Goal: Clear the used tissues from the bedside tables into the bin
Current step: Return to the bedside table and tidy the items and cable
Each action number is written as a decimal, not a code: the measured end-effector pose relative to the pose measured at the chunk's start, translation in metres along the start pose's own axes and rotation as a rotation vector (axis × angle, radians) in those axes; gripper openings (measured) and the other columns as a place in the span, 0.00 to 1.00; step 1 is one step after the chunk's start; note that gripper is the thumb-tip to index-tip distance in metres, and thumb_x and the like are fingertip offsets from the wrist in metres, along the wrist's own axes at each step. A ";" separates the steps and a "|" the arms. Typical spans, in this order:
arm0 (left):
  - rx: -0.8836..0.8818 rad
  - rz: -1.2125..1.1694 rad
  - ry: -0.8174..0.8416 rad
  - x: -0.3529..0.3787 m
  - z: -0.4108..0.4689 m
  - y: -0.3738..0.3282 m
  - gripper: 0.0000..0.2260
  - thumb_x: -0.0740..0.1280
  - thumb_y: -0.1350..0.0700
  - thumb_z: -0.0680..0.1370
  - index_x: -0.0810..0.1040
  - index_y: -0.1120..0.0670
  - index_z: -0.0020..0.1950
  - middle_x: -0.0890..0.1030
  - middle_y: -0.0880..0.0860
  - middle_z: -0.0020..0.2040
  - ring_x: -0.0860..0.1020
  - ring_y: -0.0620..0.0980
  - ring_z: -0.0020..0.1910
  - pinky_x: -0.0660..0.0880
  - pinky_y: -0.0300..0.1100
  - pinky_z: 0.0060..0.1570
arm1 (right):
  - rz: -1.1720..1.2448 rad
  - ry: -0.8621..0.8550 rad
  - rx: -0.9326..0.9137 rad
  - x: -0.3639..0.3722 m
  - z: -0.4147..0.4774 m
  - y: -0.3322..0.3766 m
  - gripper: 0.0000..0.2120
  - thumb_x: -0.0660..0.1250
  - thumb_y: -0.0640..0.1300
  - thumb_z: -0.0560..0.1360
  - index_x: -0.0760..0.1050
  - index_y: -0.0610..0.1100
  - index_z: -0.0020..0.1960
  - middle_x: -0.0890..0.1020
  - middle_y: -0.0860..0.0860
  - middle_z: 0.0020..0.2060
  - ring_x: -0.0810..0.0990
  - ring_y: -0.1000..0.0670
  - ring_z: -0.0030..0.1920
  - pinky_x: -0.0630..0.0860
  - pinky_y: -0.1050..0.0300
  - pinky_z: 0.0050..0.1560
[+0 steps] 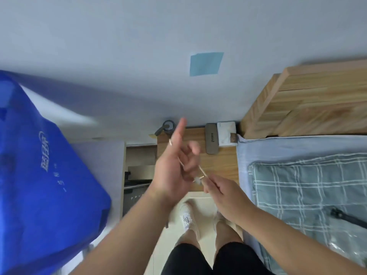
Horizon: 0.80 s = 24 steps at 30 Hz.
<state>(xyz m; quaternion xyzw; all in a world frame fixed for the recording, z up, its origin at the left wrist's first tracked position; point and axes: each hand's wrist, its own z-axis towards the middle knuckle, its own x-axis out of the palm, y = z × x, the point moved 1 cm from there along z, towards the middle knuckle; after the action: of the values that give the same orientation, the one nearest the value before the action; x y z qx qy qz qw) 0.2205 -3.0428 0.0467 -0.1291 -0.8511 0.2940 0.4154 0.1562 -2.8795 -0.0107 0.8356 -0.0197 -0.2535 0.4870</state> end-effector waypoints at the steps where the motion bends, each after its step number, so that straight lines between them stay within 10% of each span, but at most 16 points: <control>1: 0.113 0.167 -0.108 0.003 0.001 -0.006 0.16 0.58 0.46 0.88 0.75 0.39 0.75 0.81 0.48 0.39 0.66 0.44 0.26 0.61 0.36 0.23 | -0.006 0.024 0.008 -0.003 -0.012 0.005 0.18 0.55 0.61 0.84 0.72 0.54 0.40 0.76 0.60 0.29 0.72 0.58 0.29 0.67 0.63 0.32; 4: 0.324 0.600 -0.207 0.008 0.001 -0.015 0.15 0.55 0.50 0.89 0.78 0.43 0.68 0.84 0.48 0.43 0.74 0.46 0.33 0.72 0.37 0.32 | -0.023 0.081 0.023 -0.015 -0.039 0.018 0.18 0.57 0.58 0.84 0.70 0.49 0.39 0.71 0.56 0.27 0.68 0.57 0.28 0.66 0.58 0.33; 8: 0.130 1.110 0.000 0.008 -0.017 -0.003 0.14 0.56 0.49 0.89 0.81 0.43 0.57 0.86 0.46 0.43 0.84 0.49 0.48 0.80 0.49 0.57 | -0.121 0.235 0.008 -0.040 -0.052 0.045 0.18 0.57 0.58 0.80 0.65 0.48 0.37 0.70 0.56 0.27 0.66 0.56 0.29 0.65 0.56 0.34; 11: -0.119 1.331 0.141 0.008 -0.037 0.003 0.21 0.55 0.35 0.85 0.81 0.39 0.41 0.80 0.46 0.33 0.79 0.44 0.34 0.75 0.45 0.45 | -0.170 0.216 -0.053 -0.065 -0.046 0.060 0.16 0.59 0.58 0.79 0.69 0.49 0.38 0.73 0.55 0.28 0.68 0.56 0.28 0.67 0.56 0.33; 15: -0.428 0.860 0.241 0.017 -0.071 0.005 0.34 0.51 0.27 0.80 0.82 0.51 0.37 0.63 0.46 0.24 0.60 0.45 0.23 0.61 0.36 0.25 | -0.119 0.139 -0.105 -0.086 -0.024 0.070 0.11 0.69 0.59 0.77 0.77 0.53 0.41 0.78 0.57 0.30 0.73 0.57 0.30 0.71 0.59 0.34; 18: -0.462 0.337 0.326 0.033 -0.086 -0.003 0.25 0.59 0.37 0.82 0.84 0.53 0.40 0.58 0.47 0.24 0.54 0.46 0.24 0.55 0.36 0.23 | 0.145 0.045 -0.115 -0.084 -0.012 0.073 0.16 0.75 0.58 0.74 0.79 0.47 0.38 0.74 0.56 0.28 0.70 0.58 0.31 0.67 0.67 0.33; 22: -0.136 -0.044 0.153 0.055 -0.070 -0.027 0.25 0.55 0.43 0.87 0.89 0.55 0.51 0.77 0.49 0.28 0.73 0.45 0.23 0.69 0.37 0.25 | 0.160 0.102 -0.036 -0.060 -0.024 0.076 0.24 0.61 0.67 0.79 0.80 0.49 0.41 0.72 0.52 0.28 0.69 0.57 0.31 0.66 0.63 0.35; 24: 0.042 -0.091 -0.039 0.056 -0.056 -0.040 0.24 0.54 0.44 0.88 0.86 0.55 0.61 0.88 0.52 0.44 0.86 0.49 0.38 0.82 0.41 0.39 | 0.068 0.158 -0.008 -0.047 -0.035 0.073 0.22 0.59 0.60 0.84 0.76 0.48 0.39 0.72 0.59 0.26 0.68 0.59 0.28 0.66 0.63 0.35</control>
<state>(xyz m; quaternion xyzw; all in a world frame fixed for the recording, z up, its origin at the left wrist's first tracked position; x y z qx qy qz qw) 0.2305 -3.0264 0.1332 -0.0756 -0.8577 0.2953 0.4140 0.1460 -2.8764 0.0827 0.8500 -0.0084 -0.1701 0.4986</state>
